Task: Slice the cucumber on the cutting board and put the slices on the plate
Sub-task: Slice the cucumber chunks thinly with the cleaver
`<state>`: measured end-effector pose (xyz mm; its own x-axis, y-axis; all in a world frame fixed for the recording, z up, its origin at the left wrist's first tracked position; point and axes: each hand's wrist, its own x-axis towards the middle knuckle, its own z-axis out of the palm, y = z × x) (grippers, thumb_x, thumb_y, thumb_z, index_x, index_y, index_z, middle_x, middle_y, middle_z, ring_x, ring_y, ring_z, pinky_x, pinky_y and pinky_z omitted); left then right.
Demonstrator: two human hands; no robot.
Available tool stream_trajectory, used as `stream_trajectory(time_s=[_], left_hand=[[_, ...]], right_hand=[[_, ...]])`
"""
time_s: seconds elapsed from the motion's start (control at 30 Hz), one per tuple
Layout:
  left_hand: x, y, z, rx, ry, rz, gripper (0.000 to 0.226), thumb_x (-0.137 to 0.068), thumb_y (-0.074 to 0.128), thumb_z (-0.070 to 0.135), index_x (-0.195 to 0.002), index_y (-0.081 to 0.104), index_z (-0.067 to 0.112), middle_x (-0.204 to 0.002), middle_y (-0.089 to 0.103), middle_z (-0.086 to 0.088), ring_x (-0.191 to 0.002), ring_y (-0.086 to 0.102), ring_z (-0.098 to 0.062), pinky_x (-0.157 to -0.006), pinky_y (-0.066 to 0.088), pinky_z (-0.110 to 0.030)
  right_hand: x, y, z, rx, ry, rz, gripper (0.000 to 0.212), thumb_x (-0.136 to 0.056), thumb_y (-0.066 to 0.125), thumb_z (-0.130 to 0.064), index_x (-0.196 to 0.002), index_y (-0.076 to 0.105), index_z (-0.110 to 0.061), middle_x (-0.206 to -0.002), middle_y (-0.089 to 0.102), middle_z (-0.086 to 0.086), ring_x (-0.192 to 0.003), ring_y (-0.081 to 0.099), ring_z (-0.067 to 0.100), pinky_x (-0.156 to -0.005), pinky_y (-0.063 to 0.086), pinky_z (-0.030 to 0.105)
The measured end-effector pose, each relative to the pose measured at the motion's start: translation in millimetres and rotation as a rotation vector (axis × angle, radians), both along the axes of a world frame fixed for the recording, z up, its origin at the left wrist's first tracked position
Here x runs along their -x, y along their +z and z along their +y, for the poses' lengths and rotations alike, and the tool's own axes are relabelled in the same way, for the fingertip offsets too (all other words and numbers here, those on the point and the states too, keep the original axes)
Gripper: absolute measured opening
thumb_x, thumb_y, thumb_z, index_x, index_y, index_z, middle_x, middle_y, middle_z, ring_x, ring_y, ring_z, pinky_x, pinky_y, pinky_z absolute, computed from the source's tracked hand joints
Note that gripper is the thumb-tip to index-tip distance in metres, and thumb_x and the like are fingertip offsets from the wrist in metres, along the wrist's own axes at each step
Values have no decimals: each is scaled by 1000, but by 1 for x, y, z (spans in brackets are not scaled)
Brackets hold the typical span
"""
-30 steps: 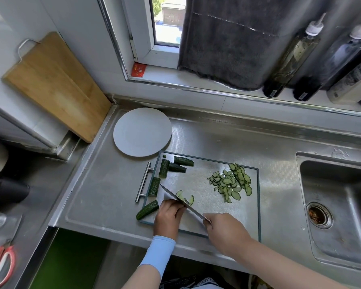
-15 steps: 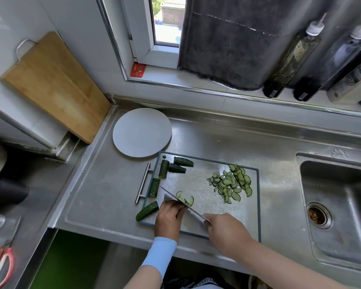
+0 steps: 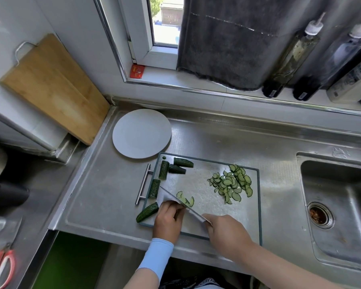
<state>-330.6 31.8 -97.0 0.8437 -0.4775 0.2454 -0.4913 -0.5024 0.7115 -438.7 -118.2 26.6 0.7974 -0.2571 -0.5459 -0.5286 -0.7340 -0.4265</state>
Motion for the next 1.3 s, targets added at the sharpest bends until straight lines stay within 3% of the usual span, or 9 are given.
stream_trajectory(time_s=[0.07,0.23,0.43,0.5,0.63,0.73,0.87,1.07,1.3], left_hand=[[-1,3,-3,5,-14,9,16,-75,80,3,-86,73,11,-90,63,-2,-90,56,-12,-88,39,-10],[-5,0,-9,-84,-108,-1,21,-75,80,9,-94,74,16,-94,57,-1,-91,52,-16,-78,44,-20],[-14,6,-15,-152,-177,-9,19,-73,82,15,-90,74,18,-96,60,-2,-95,49,-15,-70,51,-25],[-15,8,-13,-150,-208,-37,9,-78,76,23,-86,75,18,-90,62,0,-91,49,-13,-66,51,-24],[-15,5,-1,-177,-272,-106,24,-84,56,35,-83,75,20,-86,62,1,-88,49,-13,-59,52,-26],[-14,7,9,-191,-279,-62,24,-84,57,34,-91,75,20,-93,62,1,-94,49,-14,-67,54,-29],[-6,12,14,-143,-136,51,28,-78,74,24,-104,68,17,-106,57,3,-100,51,-11,-84,48,-24],[7,6,20,-83,-100,6,16,-79,73,-1,-88,69,13,-94,57,4,-85,56,-14,-73,50,-30],[7,3,9,-79,-148,-87,21,-72,80,-3,-86,73,11,-90,65,-2,-82,60,-17,-70,50,-25]], right_hand=[[-3,1,-3,1,-26,-2,28,-102,38,-27,-76,44,-35,-64,53,-5,-60,46,16,-57,41,30],[-10,7,-13,11,-78,-21,25,-104,39,-30,-81,49,-32,-71,59,-4,-66,51,20,-67,48,35],[-10,6,-17,18,-81,-21,34,-103,39,-29,-70,41,-34,-66,54,-5,-63,49,17,-59,41,32],[-10,7,-16,20,-83,-24,34,-103,39,-29,-70,41,-34,-66,55,-5,-63,48,16,-57,38,30],[-10,8,-14,8,-88,-29,33,-103,40,-28,-70,42,-30,-65,54,-4,-59,45,15,-55,36,30],[-10,8,-11,-21,-78,-22,33,-103,40,-28,-70,43,-29,-63,53,-4,-56,43,16,-54,35,31],[-6,6,-5,-38,-61,-8,33,-102,40,-28,-69,43,-28,-64,53,-3,-57,42,16,-55,34,30],[-2,1,-5,-49,-55,39,32,-100,40,-23,-68,44,-23,-64,52,-2,-58,41,17,-55,32,31],[2,-4,-4,-71,-40,53,30,-99,40,-22,-69,44,-18,-64,48,0,-57,36,17,-55,28,31]])
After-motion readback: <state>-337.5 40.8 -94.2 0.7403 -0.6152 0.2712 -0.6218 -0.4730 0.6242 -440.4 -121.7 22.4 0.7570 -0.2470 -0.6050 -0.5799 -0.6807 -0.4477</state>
